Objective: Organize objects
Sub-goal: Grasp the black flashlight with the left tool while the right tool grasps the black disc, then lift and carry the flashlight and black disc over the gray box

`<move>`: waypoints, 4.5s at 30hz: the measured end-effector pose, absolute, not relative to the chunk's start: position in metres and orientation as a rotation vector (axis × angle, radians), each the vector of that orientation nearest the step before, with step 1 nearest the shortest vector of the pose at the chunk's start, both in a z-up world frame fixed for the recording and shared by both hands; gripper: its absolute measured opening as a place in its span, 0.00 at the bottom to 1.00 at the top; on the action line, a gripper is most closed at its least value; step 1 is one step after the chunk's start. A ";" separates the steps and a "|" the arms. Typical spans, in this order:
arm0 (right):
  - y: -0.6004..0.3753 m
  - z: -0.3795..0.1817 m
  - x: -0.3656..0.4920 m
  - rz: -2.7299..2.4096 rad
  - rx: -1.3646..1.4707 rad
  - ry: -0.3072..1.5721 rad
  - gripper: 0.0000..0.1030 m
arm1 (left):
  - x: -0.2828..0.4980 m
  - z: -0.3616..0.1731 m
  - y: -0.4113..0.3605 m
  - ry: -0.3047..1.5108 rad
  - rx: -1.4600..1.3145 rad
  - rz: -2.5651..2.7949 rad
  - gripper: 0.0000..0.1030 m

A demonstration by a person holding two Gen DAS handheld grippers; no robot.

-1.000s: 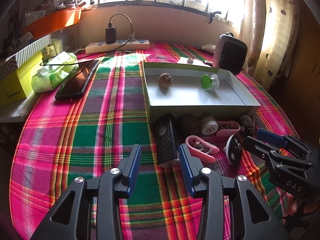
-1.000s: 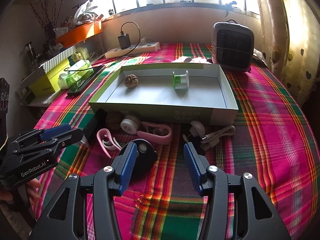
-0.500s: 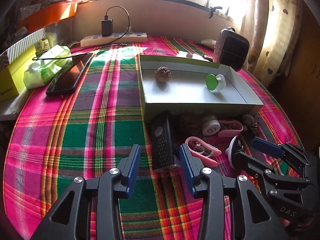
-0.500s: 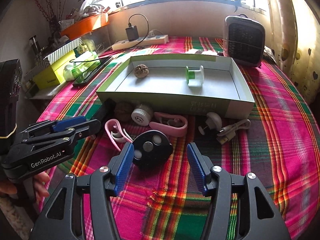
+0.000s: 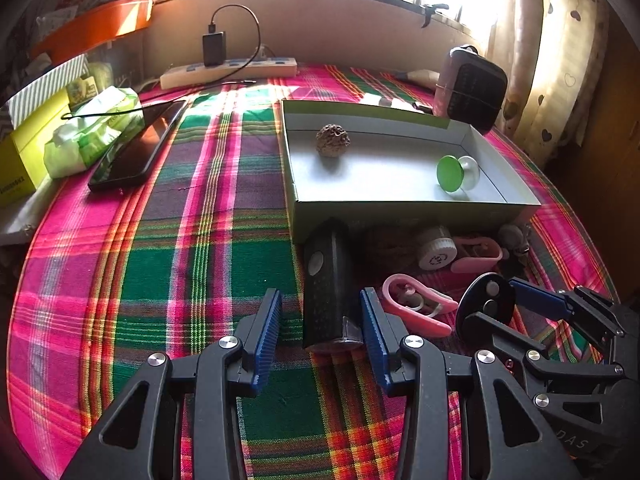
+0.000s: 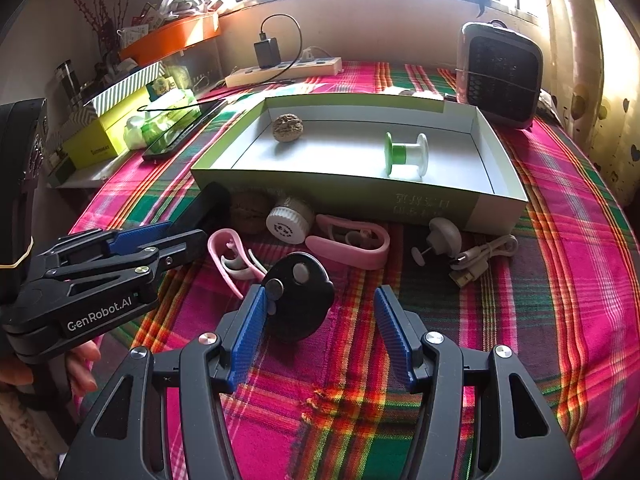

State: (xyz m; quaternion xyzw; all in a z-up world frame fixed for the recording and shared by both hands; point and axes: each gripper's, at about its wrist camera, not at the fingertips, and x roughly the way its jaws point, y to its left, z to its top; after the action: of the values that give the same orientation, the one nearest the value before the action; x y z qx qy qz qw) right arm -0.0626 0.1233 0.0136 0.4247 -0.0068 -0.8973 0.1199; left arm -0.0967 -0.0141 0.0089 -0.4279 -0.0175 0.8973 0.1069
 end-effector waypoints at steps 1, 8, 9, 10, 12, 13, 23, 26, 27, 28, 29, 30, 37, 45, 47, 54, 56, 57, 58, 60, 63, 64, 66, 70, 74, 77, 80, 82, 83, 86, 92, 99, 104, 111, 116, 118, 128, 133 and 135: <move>0.123 0.013 -0.063 -2.622 1.240 -0.019 0.55 | -0.097 0.009 -0.014 -0.048 -1.261 2.643 0.37; 0.121 0.013 -0.066 -2.623 1.243 -0.009 0.55 | -0.101 0.009 -0.017 -0.057 -1.262 2.651 0.37; 0.120 0.013 -0.067 -2.623 1.243 -0.007 0.55 | -0.101 0.008 -0.017 -0.055 -1.262 2.651 0.37; 0.120 0.013 -0.067 -2.623 1.243 -0.007 0.55 | -0.101 0.008 -0.017 -0.055 -1.261 2.651 0.37; 0.120 0.013 -0.067 -2.624 1.244 -0.005 0.55 | -0.101 0.009 -0.017 -0.060 -1.263 2.650 0.37; 0.119 0.013 -0.067 -2.625 1.244 -0.001 0.55 | -0.101 0.008 -0.017 -0.062 -1.264 2.648 0.37; 0.118 0.014 -0.067 -2.631 1.235 0.007 0.46 | -0.105 0.009 -0.020 -0.083 -1.270 2.656 0.37; 0.118 0.015 -0.067 -2.628 1.233 0.006 0.44 | -0.106 0.009 -0.020 -0.083 -1.272 2.658 0.35; 0.118 0.015 -0.068 -2.626 1.232 0.004 0.43 | -0.106 0.009 -0.021 -0.083 -1.273 2.660 0.34; 0.119 0.015 -0.067 -2.625 1.231 0.003 0.41 | -0.107 0.009 -0.021 -0.083 -1.274 2.662 0.32; 0.119 0.015 -0.067 -2.623 1.229 0.003 0.39 | -0.107 0.009 -0.021 -0.081 -1.276 2.664 0.30; 0.119 0.015 -0.067 -2.622 1.227 0.002 0.38 | -0.107 0.008 -0.021 -0.078 -1.278 2.664 0.29; 0.121 0.016 -0.066 -2.612 1.218 -0.017 0.30 | -0.107 0.009 -0.018 -0.060 -1.283 2.667 0.21; 0.123 0.017 -0.066 -2.616 1.212 -0.031 0.29 | -0.108 0.008 -0.018 -0.060 -1.283 2.666 0.21; 0.123 0.017 -0.066 -2.616 1.208 -0.028 0.29 | -0.108 0.008 -0.018 -0.060 -1.283 2.665 0.21; 0.124 0.020 -0.066 -2.621 1.195 -0.028 0.29 | -0.107 0.009 -0.018 -0.056 -1.279 2.666 0.21; 0.125 0.021 -0.066 -2.624 1.193 -0.027 0.29 | -0.106 0.010 -0.018 -0.056 -1.275 2.666 0.21; 0.125 0.021 -0.066 -2.626 1.190 -0.028 0.29 | -0.106 0.010 -0.019 -0.057 -1.273 2.667 0.21; 0.125 0.022 -0.066 -2.626 1.188 -0.028 0.29 | -0.105 0.011 -0.019 -0.057 -1.270 2.668 0.21; 0.125 0.023 -0.065 -2.629 1.184 -0.029 0.29 | -0.104 0.013 -0.019 -0.057 -1.266 2.670 0.21; 0.126 0.026 -0.065 -2.634 1.176 -0.032 0.29 | -0.103 0.016 -0.019 -0.054 -1.258 2.674 0.21; 0.127 0.026 -0.065 -2.636 1.175 -0.034 0.29 | -0.102 0.016 -0.019 -0.053 -1.256 2.675 0.21; 0.128 0.027 -0.065 -2.638 1.174 -0.037 0.29 | -0.102 0.016 -0.019 -0.054 -1.256 2.675 0.21; 0.127 0.028 -0.064 -2.639 1.166 -0.035 0.29 | -0.102 0.015 -0.019 -0.049 -1.266 2.674 0.21; 0.126 0.026 -0.064 -2.633 1.172 -0.036 0.29 | -0.104 0.011 -0.017 -0.047 -1.287 2.665 0.21; 0.127 0.026 -0.064 -2.634 1.175 -0.040 0.29 | -0.105 0.009 -0.016 -0.048 -1.295 2.666 0.21; 0.128 0.026 -0.064 -2.634 1.176 -0.041 0.29 | -0.107 0.008 -0.015 -0.051 -1.299 2.672 0.21; 0.128 0.026 -0.064 -2.633 1.177 -0.041 0.29 | -0.108 0.008 -0.014 -0.046 -1.299 2.675 0.21; 0.128 0.025 -0.064 -2.632 1.178 -0.041 0.29 | -0.108 0.008 -0.015 -0.048 -1.298 2.677 0.21; 0.127 0.025 -0.064 -2.632 1.178 -0.041 0.29 | -0.108 0.008 -0.015 -0.046 -1.299 2.678 0.21; 0.128 0.026 -0.064 -2.636 1.173 -0.042 0.29 | -0.106 0.009 -0.017 -0.046 -1.302 2.688 0.21; 0.129 0.029 -0.062 -2.644 1.162 -0.047 0.29 | -0.097 0.017 -0.019 -0.042 -1.271 2.700 0.21; 0.130 0.035 -0.061 -2.649 1.144 -0.053 0.29 | -0.090 0.026 -0.018 -0.039 -1.241 2.706 0.21; 0.134 0.046 -0.064 -2.671 1.113 -0.045 0.29 | -0.087 0.039 -0.014 -0.053 -1.198 2.697 0.21; 0.137 0.060 -0.072 -2.698 1.071 -0.036 0.29 | -0.090 0.050 -0.010 -0.041 -1.167 2.705 0.21; 0.139 0.063 -0.076 -2.703 1.064 -0.034 0.29 | -0.093 0.052 -0.009 -0.046 -1.165 2.703 0.21; 0.144 0.074 -0.107 -2.724 1.052 0.003 0.29 | -0.114 0.054 0.000 -0.023 -1.168 2.696 0.21; 0.148 0.077 -0.128 -2.733 1.065 0.016 0.29 | -0.126 0.053 0.003 -0.021 -1.172 2.690 0.21; 0.149 0.078 -0.138 -2.727 1.071 0.021 0.29 | -0.132 0.052 0.004 -0.025 -1.179 2.686 0.21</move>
State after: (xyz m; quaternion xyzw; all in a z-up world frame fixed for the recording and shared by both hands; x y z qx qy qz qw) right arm -0.1385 0.1487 0.0780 0.3636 0.0071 -0.9255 0.1058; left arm -0.1320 0.0035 0.0520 -0.3997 -0.0083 0.9107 0.1040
